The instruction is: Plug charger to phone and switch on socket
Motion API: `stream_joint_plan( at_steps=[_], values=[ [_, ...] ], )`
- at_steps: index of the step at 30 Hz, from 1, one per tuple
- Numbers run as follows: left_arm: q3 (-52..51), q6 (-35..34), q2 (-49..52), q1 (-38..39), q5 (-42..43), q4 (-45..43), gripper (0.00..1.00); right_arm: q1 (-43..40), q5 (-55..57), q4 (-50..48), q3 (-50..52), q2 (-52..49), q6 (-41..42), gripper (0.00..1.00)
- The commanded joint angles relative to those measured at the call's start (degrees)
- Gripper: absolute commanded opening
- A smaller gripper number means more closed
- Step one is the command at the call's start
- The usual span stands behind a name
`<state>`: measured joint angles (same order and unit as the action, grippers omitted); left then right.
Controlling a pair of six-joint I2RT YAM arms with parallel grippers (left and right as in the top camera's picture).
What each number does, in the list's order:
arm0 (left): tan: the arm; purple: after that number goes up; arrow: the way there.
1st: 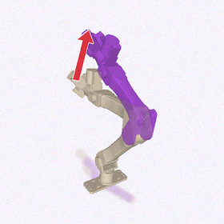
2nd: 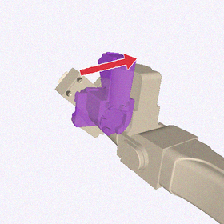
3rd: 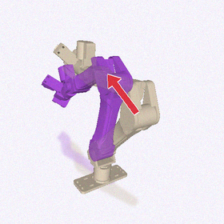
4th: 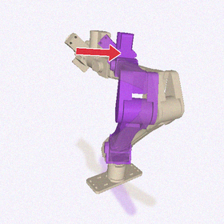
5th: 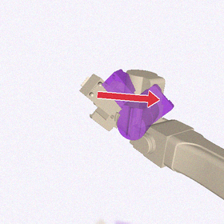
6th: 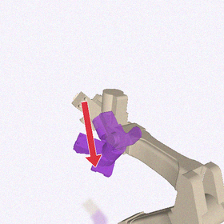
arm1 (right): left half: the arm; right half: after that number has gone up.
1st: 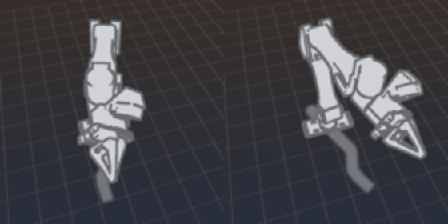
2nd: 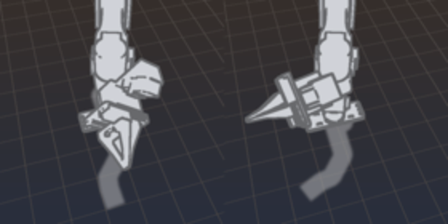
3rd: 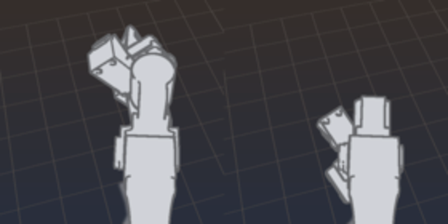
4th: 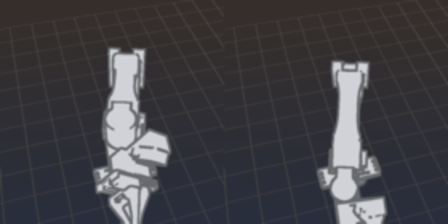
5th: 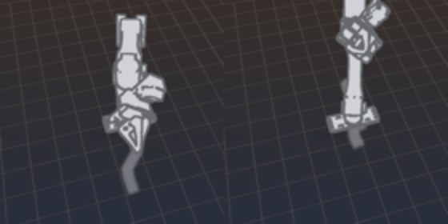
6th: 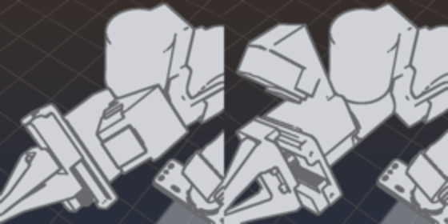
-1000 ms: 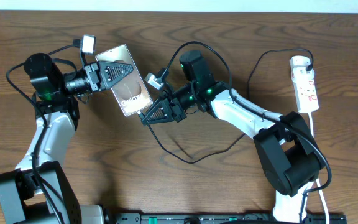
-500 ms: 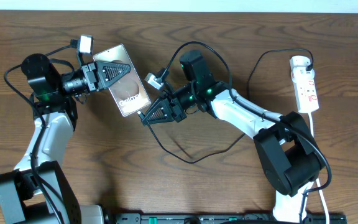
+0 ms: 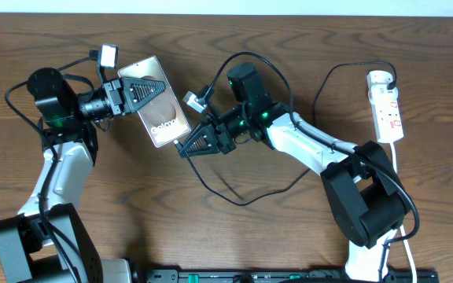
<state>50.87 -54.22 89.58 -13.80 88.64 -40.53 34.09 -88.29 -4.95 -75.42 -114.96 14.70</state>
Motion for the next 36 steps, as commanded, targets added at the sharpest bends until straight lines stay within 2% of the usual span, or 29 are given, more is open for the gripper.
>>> stream_joint_plan(
  at_steps=[1, 17, 36],
  values=[
    [0.6, -0.7, 0.0, 0.5, 1.4, -0.5, 0.07, -0.3, -1.2, -2.0, -0.8, 1.1, 2.4, 0.01],
    [0.6, -2.1, 0.0, 1.2, -0.5, -0.5, 0.07, -0.4, -1.2, -2.7, -0.6, 1.1, 3.7, 0.01],
    [0.6, -4.2, 0.0, -0.7, -0.3, -0.7, 0.07, -0.9, -1.2, 0.0, -0.6, 1.1, 0.9, 0.01]
  ],
)
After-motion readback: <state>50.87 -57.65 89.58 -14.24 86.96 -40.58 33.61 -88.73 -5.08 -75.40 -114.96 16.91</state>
